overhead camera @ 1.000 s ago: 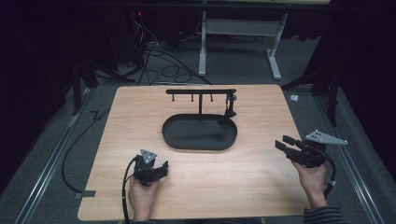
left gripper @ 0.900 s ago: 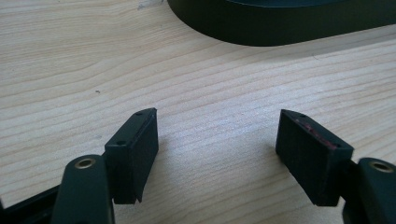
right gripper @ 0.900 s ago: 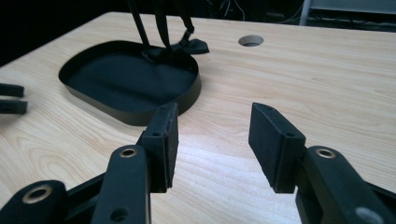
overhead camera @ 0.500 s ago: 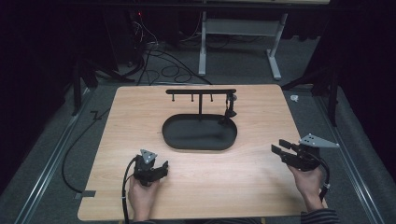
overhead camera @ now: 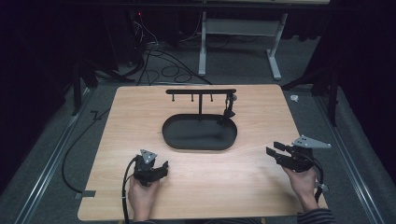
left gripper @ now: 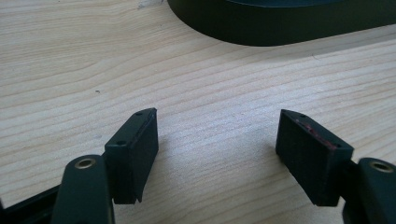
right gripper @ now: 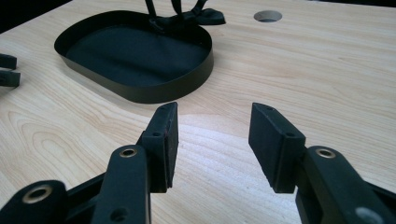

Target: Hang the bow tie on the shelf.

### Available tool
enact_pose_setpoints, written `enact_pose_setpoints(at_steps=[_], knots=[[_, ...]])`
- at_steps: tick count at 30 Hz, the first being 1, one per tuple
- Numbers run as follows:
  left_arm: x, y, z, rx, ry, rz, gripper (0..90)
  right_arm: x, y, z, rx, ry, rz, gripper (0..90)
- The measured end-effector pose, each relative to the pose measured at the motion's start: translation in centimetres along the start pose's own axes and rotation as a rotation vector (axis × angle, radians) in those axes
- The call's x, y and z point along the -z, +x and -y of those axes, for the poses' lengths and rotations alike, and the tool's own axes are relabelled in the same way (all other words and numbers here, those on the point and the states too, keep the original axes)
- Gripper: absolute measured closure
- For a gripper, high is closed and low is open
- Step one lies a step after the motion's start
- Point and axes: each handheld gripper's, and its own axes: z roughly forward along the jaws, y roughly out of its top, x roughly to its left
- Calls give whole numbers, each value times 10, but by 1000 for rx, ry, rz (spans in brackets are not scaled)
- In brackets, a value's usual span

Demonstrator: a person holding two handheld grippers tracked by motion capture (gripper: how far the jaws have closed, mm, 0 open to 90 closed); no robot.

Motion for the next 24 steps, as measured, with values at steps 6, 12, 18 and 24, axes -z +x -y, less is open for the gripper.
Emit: enact_pose_setpoints(at_steps=[6, 12, 18, 24], knots=[[0, 0, 0, 0, 0, 0, 303, -6, 2, 3, 0, 13, -9, 543], [0, 0, 0, 0, 0, 0, 303, -12, 3, 4, 0, 22, -14, 546], [0, 0, 0, 0, 0, 0, 303, -15, 6, 4, 0, 24, -19, 549], [0, 0, 0, 0, 0, 0, 303, -19, 9, 4, 5, 34, -24, 549]])
